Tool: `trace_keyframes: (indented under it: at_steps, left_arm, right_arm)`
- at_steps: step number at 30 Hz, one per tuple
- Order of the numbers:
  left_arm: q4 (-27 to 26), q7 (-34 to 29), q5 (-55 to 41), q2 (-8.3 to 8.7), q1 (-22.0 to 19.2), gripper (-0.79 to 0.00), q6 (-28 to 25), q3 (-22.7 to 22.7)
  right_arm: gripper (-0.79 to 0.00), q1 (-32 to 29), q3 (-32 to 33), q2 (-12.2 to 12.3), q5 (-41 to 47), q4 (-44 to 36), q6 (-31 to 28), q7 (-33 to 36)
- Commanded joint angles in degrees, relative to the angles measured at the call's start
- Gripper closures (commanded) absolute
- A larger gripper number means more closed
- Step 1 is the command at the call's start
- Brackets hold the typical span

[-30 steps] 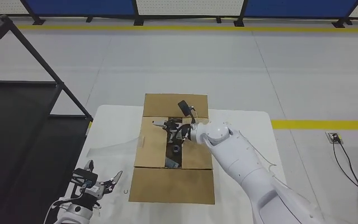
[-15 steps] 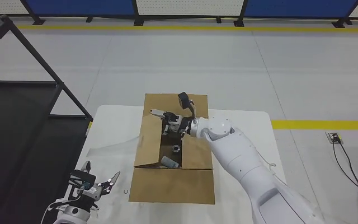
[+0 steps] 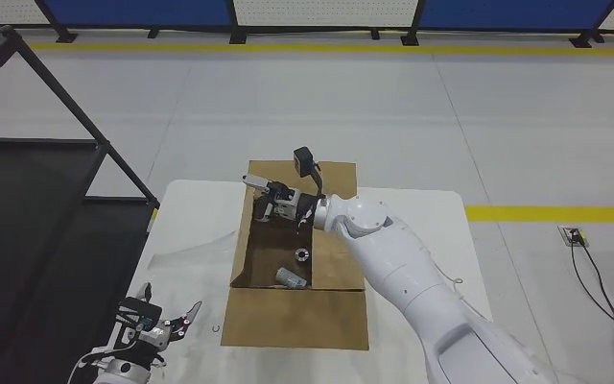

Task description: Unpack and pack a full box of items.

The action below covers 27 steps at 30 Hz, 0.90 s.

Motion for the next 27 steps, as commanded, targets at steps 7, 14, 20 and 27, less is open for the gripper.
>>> trace_keyframes:
  at_steps: [7, 14, 20, 27]
  left_arm:
    - [-0.09, -0.10, 0.15, -0.02, -0.14, -0.785, 0.30, 0.07]
    - [0.51, -0.67, 9.18, -0.47, -1.30, -0.785, 9.75, 2.95]
    - [1.86, -3.83, 11.24, -0.82, -1.13, -0.785, 14.32, 3.03]
    - [6.54, -7.33, 18.23, -1.65, -4.66, -0.785, 25.28, 5.83]
  right_arm:
    - [-0.785, -0.52, 0.10, 0.00, 0.06, -0.59, -0.02, -0.73]
    - [-0.785, -3.74, -0.70, -0.55, -3.18, -7.53, 3.19, -8.34]
    - [-0.785, -4.13, -1.96, -1.84, -5.14, -9.87, 5.13, -11.45]
    - [-0.785, -3.38, -1.70, -3.04, -4.77, -8.58, 3.67, -10.91]
